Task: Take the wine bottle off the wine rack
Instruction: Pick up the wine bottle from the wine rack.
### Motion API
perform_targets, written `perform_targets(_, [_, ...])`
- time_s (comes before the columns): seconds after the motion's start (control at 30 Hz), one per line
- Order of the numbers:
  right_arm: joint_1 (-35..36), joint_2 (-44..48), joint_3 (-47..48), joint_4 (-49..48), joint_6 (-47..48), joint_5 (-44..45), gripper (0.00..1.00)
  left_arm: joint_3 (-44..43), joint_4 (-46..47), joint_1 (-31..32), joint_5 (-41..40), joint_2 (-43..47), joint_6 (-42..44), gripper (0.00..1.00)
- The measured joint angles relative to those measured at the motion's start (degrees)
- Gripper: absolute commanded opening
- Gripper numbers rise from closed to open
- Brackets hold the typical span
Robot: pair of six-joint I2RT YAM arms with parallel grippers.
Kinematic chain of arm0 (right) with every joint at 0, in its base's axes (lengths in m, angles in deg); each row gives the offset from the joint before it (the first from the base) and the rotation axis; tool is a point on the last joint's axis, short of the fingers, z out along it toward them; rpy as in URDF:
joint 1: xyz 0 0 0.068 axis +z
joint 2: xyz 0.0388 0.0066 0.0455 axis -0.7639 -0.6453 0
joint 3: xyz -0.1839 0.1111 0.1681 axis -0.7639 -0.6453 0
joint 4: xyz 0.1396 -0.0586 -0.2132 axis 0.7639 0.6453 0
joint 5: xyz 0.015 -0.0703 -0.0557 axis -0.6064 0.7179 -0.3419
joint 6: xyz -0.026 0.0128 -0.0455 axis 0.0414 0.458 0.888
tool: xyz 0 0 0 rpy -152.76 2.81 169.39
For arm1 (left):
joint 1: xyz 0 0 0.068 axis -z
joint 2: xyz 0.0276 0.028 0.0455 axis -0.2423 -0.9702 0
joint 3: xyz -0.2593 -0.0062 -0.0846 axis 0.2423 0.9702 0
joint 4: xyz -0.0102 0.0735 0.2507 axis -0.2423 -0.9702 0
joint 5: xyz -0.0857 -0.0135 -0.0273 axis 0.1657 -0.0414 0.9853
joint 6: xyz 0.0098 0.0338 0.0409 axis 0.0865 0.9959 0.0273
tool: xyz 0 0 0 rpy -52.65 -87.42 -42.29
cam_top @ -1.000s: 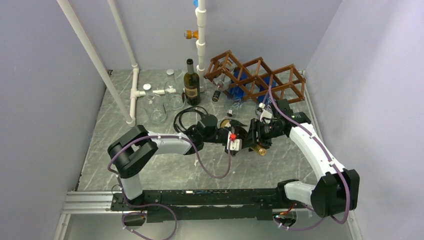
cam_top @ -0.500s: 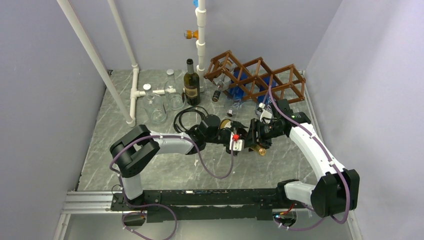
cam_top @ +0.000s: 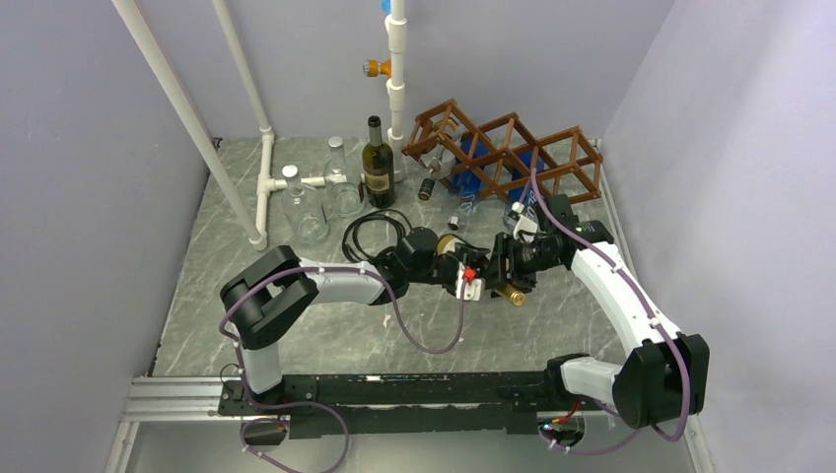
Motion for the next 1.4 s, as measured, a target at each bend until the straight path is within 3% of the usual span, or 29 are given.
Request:
perform_targets(0.03, [0.0,0.0,0.0,0.0,0.0,0.1,0.27,-0.1,-0.3,0.1,-0.1,0.0,0.4,0.0])
perform_targets(0.13, [-0.1,0.0,0.1,0.1,0.0,0.2,0.43,-0.3,-0.3,0.1,-0.3,0.0,0.2,0.0])
perform_targets(0.27, [-0.1,0.0,0.2,-0.1,0.4,-0.5,0.76,0.3,1.0,0.1,-0.6,0.0,-0.5,0.0])
perform_targets(0.3, [0.0,0.0,0.8,-0.2,0.8,-1.1,0.95,0.5,1.7,0.1,-0.8,0.0,-0.9,0.0])
perform_targets(0.33, [0.1,0.1,1.4,-0.4,1.2,-1.7,0.99,0.7,2.3,0.1,-1.2,0.1,-1.4,0.0])
perform_targets(0.93, [0.2,4.3,6.2,-3.2,9.5,-8.8,1.0,11.8,10.5,-0.1,-3.6,7.2,-6.9,0.0])
perform_targets(1.4, [-3.3,5.0,14.8,-1.4,25.2,-17.6,1.0,19.7,17.8,-0.1,-5.9,12.8,-15.9,0.0])
